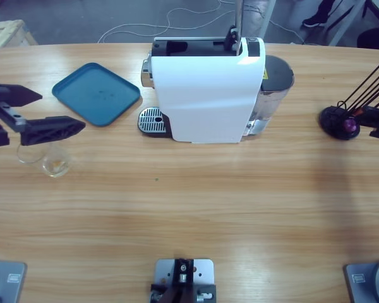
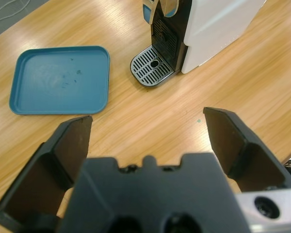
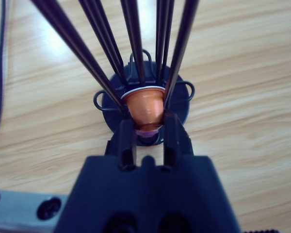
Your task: Pour coffee
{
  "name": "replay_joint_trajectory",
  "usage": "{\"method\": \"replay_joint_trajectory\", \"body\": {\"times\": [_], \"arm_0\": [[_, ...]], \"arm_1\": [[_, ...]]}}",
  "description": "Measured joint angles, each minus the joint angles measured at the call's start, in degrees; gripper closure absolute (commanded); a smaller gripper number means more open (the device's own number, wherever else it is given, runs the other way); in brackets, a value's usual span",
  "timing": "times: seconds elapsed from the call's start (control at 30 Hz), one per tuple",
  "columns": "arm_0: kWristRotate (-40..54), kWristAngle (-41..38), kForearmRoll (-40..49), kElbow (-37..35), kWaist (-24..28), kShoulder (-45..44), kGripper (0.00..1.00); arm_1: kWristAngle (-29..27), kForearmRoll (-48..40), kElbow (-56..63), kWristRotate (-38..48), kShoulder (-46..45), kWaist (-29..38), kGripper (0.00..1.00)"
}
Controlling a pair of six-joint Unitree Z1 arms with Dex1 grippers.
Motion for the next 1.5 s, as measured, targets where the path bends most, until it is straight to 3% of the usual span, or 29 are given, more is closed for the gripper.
{"method": "replay_joint_trajectory", "body": {"times": [0.23, 0.87, 1.0, 1.1, 1.27, 1.4, 1.5], "arm_0": [[-0.13, 0.00, 0.00, 0.08, 0.00, 0.00, 0.000], [-0.72, 0.00, -0.12, 0.55, -0.01, 0.08, 0.000], [-0.86, 0.00, -0.13, 0.65, -0.01, 0.07, 0.000], [-0.87, 0.00, -0.14, 0.73, -0.02, -0.01, 0.000], [-0.87, 0.01, -0.20, 1.11, -0.02, -1.42, 0.000], [-0.87, 0.11, -0.20, 1.68, -0.03, -2.66, 0.000], [-0.87, 0.14, -0.20, 2.04, -0.04, -3.10, 0.000]], "arm_1": [[0.00, 11.95, -8.63, -0.44, -6.37, -0.10, 1.000], [-0.99, 32.33, -27.60, -2.45, -18.01, 0.49, 1.000], [4.36, 36.55, -31.75, -10.94, -21.77, 8.93, 1.000], [10.22, 38.80, -33.93, -18.44, -23.21, 20.53, 1.000], [12.40, 43.41, -38.47, -21.67, -21.82, 37.00, 1.000], [12.95, 45.97, -45.78, -25.87, -15.22, 43.13, 1.000], [16.53, 46.71, -52.30, -27.49, -8.82, 44.42, 1.000]]}}
